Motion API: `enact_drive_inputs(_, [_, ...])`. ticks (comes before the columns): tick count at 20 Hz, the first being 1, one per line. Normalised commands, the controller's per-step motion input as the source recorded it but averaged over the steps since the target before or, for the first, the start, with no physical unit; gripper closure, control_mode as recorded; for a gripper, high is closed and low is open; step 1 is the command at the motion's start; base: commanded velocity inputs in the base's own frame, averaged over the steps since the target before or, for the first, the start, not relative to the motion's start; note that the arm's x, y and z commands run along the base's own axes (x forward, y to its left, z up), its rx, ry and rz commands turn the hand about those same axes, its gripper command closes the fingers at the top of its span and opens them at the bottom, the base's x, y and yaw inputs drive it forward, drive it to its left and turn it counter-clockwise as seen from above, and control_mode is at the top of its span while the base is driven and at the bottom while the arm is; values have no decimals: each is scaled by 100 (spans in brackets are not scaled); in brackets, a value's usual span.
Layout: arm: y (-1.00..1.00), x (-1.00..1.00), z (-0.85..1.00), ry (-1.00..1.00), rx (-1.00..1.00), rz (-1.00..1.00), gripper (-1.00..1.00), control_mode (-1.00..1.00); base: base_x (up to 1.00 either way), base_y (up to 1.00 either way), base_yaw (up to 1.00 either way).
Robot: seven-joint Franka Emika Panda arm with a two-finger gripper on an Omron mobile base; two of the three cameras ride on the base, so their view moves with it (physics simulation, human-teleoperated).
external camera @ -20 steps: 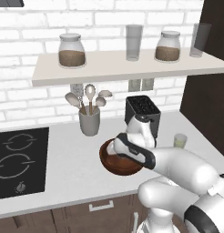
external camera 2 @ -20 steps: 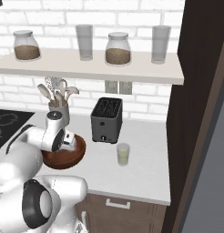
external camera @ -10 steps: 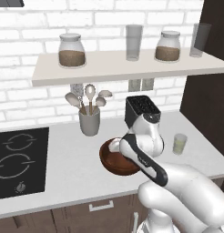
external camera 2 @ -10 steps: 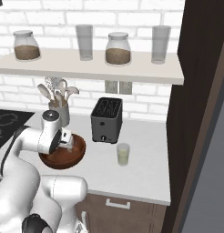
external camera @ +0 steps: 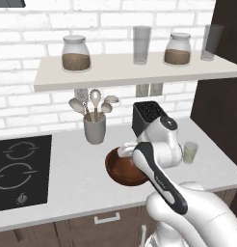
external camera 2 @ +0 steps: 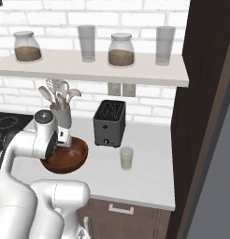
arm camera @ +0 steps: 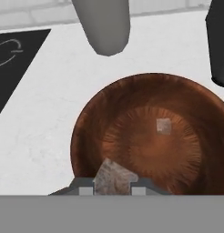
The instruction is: Grab a lemon wedge from the fridge and one ice cube from the ice bowl, and put them in the glass of lemonade.
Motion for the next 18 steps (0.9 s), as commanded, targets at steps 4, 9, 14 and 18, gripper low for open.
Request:
enact_drive_inputs(4, [-13,-15,13,-2,-8,0,100,-100,0,0,0])
enact_drive_inputs(9, [-67,0,13,-1,0,0,100,-100,0,0,0])
enact_drive_inputs(14, [-96,0,35,-8,0,-1,100,-100,0,0,0])
enact_drive_inputs(18, [-94,0,29,-9,-4,-4,100,-100,0,0,0])
